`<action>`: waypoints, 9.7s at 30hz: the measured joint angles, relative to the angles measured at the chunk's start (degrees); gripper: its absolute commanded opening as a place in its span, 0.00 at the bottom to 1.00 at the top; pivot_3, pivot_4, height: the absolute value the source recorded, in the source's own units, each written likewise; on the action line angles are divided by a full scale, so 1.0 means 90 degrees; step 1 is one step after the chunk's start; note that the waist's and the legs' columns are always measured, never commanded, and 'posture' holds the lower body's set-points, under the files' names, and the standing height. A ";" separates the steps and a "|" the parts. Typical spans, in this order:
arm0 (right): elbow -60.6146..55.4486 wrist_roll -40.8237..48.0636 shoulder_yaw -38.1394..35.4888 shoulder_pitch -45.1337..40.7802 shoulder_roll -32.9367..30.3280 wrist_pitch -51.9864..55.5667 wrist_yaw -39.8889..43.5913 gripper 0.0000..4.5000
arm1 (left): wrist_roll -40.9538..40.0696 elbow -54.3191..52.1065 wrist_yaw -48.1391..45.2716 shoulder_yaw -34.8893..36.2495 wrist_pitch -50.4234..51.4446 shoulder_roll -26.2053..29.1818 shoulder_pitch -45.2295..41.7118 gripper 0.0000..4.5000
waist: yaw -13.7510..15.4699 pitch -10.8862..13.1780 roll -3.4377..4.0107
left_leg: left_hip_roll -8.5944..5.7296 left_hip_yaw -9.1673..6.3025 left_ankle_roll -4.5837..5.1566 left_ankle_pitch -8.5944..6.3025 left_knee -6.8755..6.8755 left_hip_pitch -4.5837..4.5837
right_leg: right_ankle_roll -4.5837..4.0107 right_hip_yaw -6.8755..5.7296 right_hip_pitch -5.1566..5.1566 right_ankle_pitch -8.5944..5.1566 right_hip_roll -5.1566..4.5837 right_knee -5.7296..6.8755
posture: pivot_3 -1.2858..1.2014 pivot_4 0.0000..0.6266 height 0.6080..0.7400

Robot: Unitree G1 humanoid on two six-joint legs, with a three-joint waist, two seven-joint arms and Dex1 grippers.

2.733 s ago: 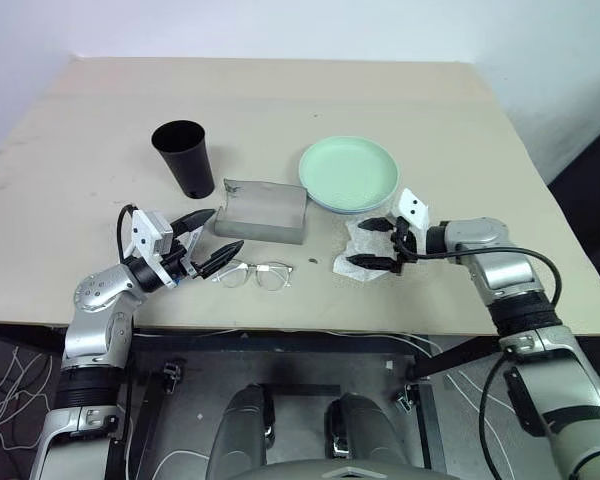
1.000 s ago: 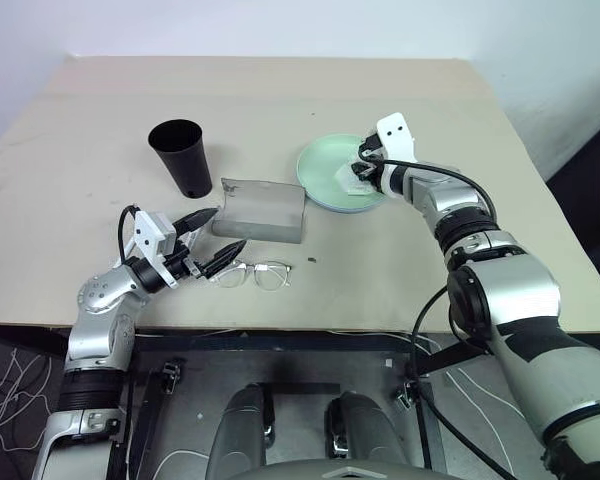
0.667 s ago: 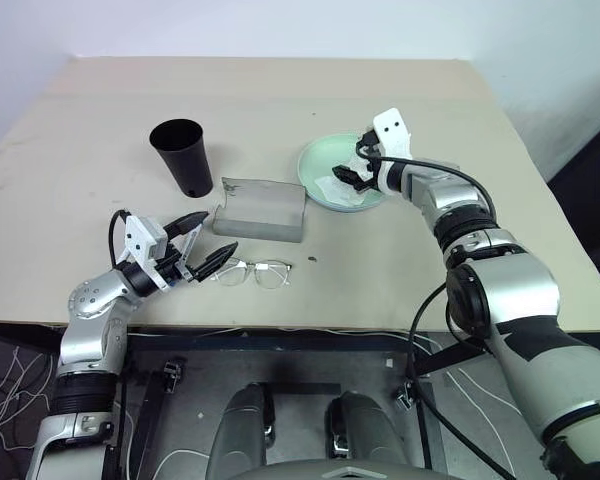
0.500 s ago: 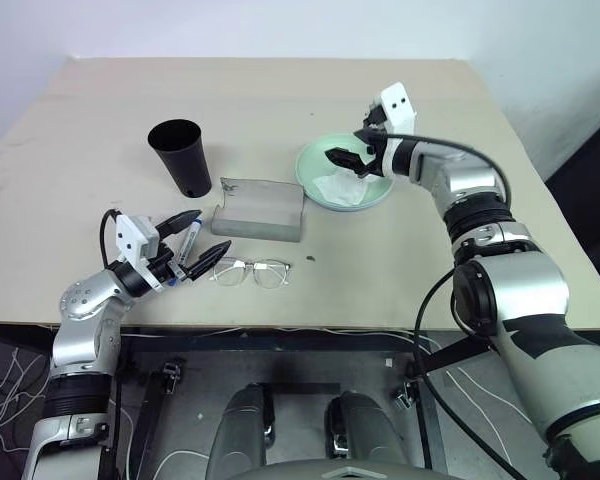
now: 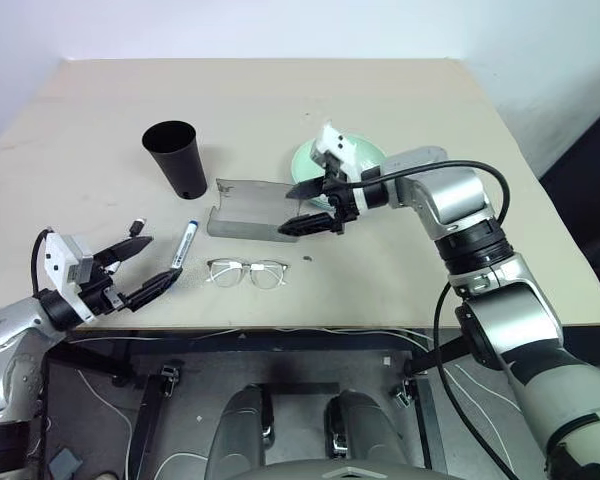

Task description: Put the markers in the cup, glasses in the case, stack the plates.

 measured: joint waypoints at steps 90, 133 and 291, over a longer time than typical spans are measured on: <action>0.5910 -0.2723 0.0025 -0.2392 0.2409 -0.4198 -0.1135 0.00 | 0.0420 -0.0262 0.0173 -0.0150 -0.0162 -0.0211 0.0252 1.00 | -0.0142 -0.0003 -0.0006 | 0.0001 0.0029 -0.0003 0.0037 -0.0089 0.0005 | -0.0003 -0.0031 0.0007 0.0032 -0.0006 -0.0052 | 0.52 0.24 0.55; 0.5934 -0.3199 0.0039 -0.2432 0.2474 -0.3705 -0.0938 0.00 | 0.0581 -0.0063 0.0146 -0.0250 -0.0566 -0.0286 0.0119 1.00 | -0.0146 -0.0010 -0.0016 | 0.0003 0.0023 -0.0020 0.0041 -0.0089 0.0015 | -0.0005 -0.0031 0.0009 0.0031 -0.0007 -0.0042 | 0.52 0.24 0.55; 0.5449 -0.1547 -0.1535 -0.1541 0.1120 -0.1101 -0.1700 0.17 | 0.1170 0.0745 0.0055 -0.0985 -0.1009 -0.0410 -0.0841 1.00 | -0.0002 -0.0010 -0.0016 | 0.0004 0.0031 0.0001 0.0075 -0.0084 0.0008 | 0.0011 -0.0032 0.0001 0.0040 -0.0001 -0.0018 | 0.52 0.24 0.55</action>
